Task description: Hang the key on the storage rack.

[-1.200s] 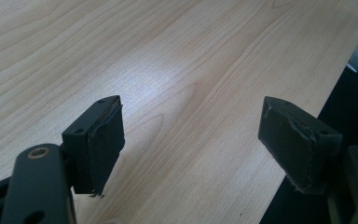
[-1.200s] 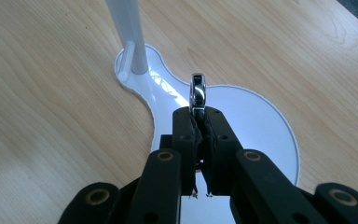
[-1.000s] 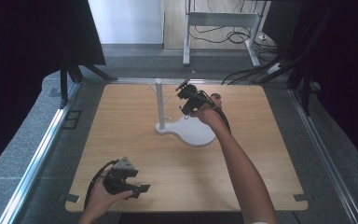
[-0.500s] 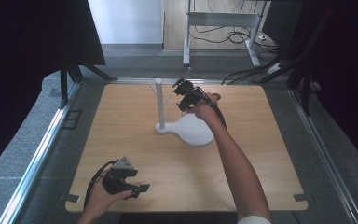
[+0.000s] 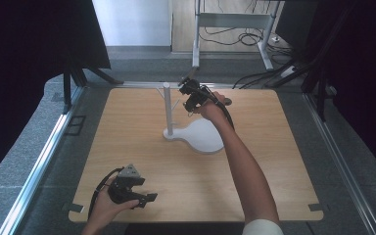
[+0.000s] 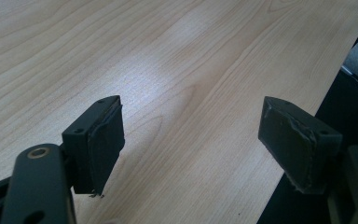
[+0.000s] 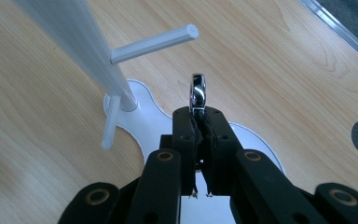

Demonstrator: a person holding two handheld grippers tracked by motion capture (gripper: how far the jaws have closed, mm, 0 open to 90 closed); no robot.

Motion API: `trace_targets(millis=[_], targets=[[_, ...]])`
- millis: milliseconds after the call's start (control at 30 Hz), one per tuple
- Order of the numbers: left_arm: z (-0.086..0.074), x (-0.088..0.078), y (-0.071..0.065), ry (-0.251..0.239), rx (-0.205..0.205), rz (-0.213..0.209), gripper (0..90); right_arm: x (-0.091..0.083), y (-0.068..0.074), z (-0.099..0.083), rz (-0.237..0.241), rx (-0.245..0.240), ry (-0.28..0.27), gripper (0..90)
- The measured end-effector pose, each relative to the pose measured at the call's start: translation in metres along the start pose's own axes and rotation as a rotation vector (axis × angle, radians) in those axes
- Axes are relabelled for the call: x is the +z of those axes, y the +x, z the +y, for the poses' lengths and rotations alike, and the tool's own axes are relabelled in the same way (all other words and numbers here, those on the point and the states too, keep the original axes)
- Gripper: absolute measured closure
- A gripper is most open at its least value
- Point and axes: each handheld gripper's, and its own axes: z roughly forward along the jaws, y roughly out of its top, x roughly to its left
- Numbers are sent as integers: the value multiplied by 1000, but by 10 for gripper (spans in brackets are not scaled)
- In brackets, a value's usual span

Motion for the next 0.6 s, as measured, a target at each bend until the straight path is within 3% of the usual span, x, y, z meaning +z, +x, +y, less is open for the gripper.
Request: trace_targets(millis=[600], targets=[[-2, -4, 5, -11, -13, 2, 229, 0, -5, 18, -22, 1, -6, 840]])
